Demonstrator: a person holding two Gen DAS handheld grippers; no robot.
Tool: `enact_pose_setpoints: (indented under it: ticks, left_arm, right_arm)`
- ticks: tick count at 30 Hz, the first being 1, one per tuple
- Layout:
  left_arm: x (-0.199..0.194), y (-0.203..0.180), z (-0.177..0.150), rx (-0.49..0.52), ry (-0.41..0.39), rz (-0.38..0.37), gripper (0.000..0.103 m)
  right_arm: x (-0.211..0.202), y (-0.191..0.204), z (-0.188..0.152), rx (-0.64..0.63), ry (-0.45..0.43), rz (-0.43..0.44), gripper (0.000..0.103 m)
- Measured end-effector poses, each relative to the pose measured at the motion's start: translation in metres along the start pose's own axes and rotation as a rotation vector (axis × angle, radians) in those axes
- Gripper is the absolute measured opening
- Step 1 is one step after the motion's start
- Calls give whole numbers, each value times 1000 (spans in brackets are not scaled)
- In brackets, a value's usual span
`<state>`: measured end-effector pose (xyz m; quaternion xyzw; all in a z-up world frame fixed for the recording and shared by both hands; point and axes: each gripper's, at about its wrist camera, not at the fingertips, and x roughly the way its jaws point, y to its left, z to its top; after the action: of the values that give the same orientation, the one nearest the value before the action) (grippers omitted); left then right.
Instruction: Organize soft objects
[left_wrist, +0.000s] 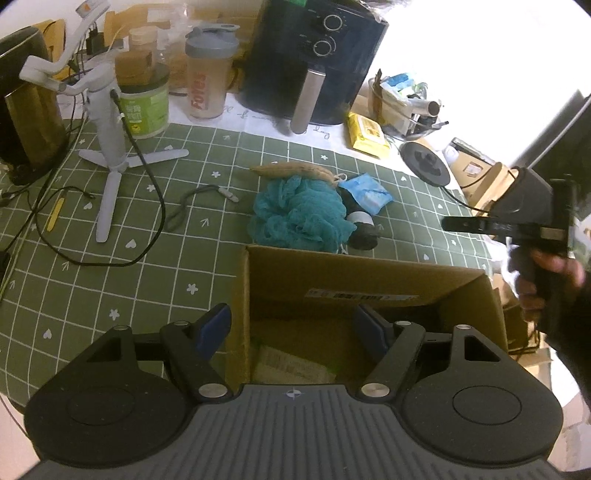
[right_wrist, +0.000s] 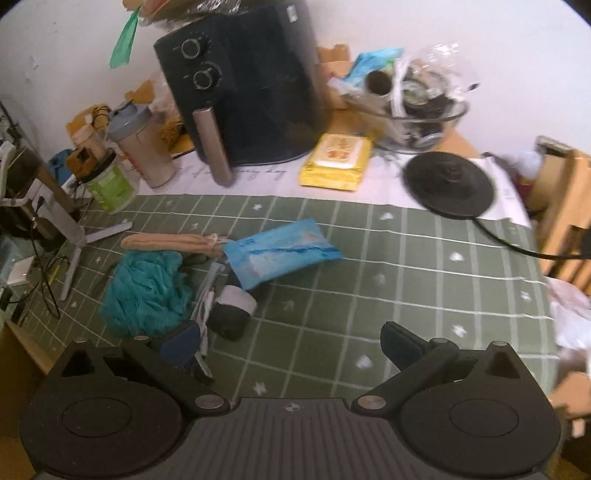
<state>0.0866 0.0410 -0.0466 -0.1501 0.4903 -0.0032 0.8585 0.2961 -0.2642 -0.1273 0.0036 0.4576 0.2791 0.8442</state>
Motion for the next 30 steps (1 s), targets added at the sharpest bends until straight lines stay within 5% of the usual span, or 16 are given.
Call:
enact_pose_setpoints:
  ticks: [6,14,24,27,30]
  left_arm:
    - [-4,4,-4,-34,-1,16,73]
    - [-14,9,-3,-75,-27,53,73]
    - [-20,21,-13,-137,-20,109,73]
    - [-22,23,-15,-145,-19,118,73]
    - [-24,25,-16,-148,-19,126,73]
  right_arm:
    - [49,-11,9,78,49,121,102]
    - [107,-28,14,227,131,235,88]
    - [148,-59,14,509,103,353,71]
    - [155,-66,13,599,84,368,59]
    - [160,-70,11,652,79,386,35]
